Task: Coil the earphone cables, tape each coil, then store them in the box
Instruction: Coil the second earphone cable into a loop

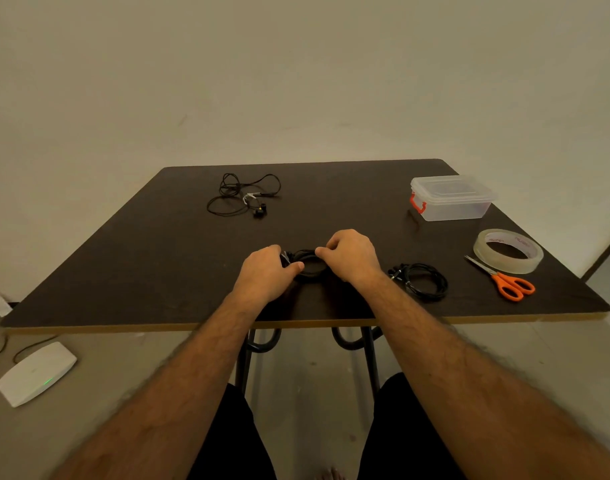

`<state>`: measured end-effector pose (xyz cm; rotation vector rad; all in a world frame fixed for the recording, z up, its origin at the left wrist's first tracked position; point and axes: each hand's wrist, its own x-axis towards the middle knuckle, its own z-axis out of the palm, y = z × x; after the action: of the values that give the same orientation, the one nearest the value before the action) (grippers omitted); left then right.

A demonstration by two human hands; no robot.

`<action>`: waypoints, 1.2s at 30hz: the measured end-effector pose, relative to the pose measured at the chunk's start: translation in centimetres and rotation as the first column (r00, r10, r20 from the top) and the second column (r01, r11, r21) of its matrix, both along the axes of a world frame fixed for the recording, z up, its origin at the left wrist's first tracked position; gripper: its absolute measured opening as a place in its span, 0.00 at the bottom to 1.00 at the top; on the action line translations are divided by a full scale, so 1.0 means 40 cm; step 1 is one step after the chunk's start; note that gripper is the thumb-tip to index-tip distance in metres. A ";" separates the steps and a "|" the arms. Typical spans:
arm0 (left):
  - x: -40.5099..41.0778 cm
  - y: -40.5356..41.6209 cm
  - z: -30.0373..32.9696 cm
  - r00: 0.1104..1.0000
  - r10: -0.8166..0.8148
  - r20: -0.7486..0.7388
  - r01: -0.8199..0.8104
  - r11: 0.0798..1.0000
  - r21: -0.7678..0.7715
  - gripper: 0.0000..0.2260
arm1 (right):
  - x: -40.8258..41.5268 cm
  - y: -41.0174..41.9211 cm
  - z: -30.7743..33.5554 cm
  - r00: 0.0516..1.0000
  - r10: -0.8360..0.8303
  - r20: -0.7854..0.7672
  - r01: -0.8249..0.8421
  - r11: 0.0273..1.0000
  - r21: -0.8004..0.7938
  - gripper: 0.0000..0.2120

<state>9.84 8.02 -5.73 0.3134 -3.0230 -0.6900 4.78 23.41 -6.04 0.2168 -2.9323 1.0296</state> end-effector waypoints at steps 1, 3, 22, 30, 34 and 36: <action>0.001 -0.001 0.000 1.000 0.001 0.003 -0.001 1.000 0.000 0.18 | 0.001 0.000 0.001 1.000 0.002 0.004 -0.002 1.000 -0.008 0.11; 0.003 -0.003 0.003 1.000 0.000 0.012 0.000 1.000 0.003 0.21 | 0.002 0.000 0.003 1.000 0.002 0.017 -0.001 1.000 -0.025 0.10; 0.010 0.005 0.019 0.994 0.091 0.062 -0.099 0.984 0.149 0.25 | -0.019 -0.018 0.005 0.991 -0.060 0.122 0.049 0.994 0.098 0.07; 0.015 0.013 0.020 0.993 0.100 0.058 -0.108 0.981 0.158 0.25 | -0.024 -0.029 -0.005 0.995 -0.059 0.078 0.047 0.988 0.150 0.02; 0.021 0.013 0.021 0.994 0.093 0.053 -0.101 0.982 0.161 0.23 | -0.018 -0.024 -0.010 0.997 -0.070 0.038 0.065 0.992 0.111 0.02; 0.023 0.013 0.021 0.995 0.090 0.054 -0.098 0.980 0.175 0.23 | -0.017 -0.022 -0.009 0.997 -0.071 0.024 0.069 0.995 0.073 0.02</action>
<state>10.77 8.53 -4.89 0.4797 -2.9706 -0.9592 4.09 22.51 -6.40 0.1022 -2.9798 0.9259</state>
